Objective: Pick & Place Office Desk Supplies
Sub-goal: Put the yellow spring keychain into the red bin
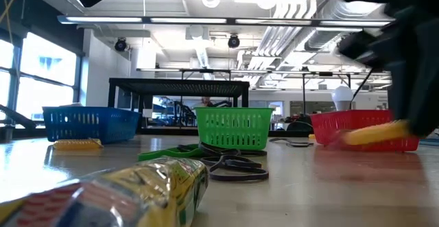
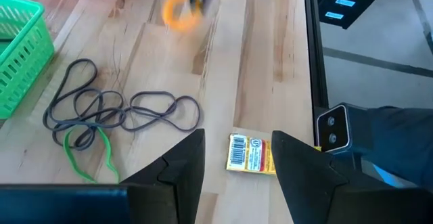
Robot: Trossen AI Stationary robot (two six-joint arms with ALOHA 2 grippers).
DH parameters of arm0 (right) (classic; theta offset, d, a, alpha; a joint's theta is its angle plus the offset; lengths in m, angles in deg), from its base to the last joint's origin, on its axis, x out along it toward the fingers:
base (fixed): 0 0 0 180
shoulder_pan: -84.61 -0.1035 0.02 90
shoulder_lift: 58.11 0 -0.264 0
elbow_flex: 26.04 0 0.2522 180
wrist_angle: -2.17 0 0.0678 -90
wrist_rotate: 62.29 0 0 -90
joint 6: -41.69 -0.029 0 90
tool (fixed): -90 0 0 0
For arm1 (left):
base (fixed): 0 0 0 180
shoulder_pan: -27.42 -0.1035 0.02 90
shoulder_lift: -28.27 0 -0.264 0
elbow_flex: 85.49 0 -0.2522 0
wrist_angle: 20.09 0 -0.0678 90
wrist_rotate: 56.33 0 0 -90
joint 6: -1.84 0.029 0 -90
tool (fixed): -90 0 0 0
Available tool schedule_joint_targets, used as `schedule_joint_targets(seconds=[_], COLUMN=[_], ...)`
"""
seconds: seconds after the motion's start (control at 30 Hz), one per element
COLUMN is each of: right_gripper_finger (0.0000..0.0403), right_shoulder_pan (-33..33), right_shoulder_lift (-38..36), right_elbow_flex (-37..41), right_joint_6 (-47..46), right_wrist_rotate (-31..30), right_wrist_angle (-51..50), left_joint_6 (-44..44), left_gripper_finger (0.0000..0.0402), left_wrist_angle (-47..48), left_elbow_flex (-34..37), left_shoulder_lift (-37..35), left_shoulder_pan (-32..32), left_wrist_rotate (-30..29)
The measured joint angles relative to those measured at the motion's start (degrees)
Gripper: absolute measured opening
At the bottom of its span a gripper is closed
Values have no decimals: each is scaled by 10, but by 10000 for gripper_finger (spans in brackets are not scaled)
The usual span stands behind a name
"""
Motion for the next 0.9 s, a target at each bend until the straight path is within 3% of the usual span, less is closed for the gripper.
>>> schedule_joint_targets(seconds=[0.23,0.43,0.67,0.9], right_gripper_finger=[10,14,15,16], right_shoulder_pan=[-16,33,135,250], right_shoulder_lift=[-89,-156,-202,-213], right_elbow_flex=[0,0,17,131], right_joint_6=[-200,-421,-364,-278], right_wrist_rotate=[-113,-209,-239,-146], right_wrist_angle=[-249,-459,-449,-315], left_joint_6=[7,10,20,20], left_gripper_finger=[166,166,166,166], left_wrist_angle=[1,-3,-4,-5], left_elbow_flex=[0,0,0,0], left_shoulder_lift=[31,38,38,38], left_shoulder_pan=[-7,-18,-18,-10], left_wrist_rotate=[4,3,2,0])
